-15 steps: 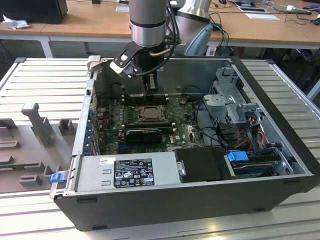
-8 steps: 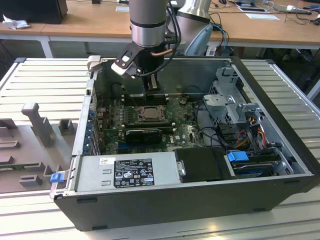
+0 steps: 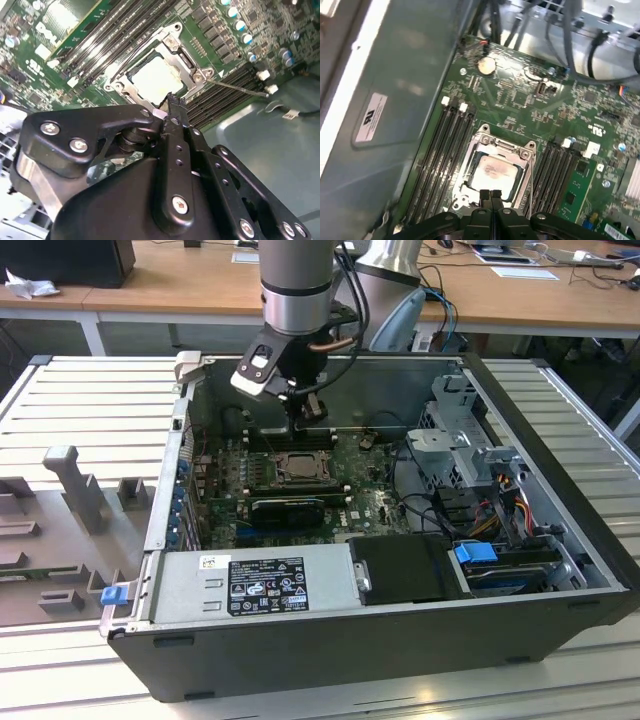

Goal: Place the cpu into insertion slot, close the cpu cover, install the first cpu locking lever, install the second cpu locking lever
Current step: 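Install the first cpu locking lever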

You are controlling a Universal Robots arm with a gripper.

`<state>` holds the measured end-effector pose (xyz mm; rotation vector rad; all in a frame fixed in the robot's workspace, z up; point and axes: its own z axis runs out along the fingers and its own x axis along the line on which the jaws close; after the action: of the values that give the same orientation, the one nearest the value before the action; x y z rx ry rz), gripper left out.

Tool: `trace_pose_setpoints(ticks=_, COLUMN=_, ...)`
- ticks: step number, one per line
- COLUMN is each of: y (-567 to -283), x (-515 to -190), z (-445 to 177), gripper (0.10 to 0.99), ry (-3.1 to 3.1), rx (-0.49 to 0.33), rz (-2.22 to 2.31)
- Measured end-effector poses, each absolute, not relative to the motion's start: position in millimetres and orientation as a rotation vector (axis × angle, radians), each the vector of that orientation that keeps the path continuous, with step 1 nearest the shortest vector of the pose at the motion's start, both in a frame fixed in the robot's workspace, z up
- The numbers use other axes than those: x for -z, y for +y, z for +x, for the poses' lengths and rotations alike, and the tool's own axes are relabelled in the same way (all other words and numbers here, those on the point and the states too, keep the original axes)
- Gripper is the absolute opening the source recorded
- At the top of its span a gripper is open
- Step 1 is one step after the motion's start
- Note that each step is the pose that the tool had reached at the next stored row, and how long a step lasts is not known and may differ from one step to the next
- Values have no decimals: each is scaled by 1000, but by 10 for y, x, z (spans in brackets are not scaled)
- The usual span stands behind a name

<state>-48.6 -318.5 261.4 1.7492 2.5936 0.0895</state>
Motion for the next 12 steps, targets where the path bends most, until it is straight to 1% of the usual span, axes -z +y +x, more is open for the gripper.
trace_pose_setpoints(ticks=5, y=-3184, x=-2611, z=-486, gripper=106, ry=2708, rx=-90, rz=1574)
trace_pose_setpoints(ticks=12, y=-3185, x=-2611, z=-486, gripper=106, ry=2773, rx=-91, rz=1461)
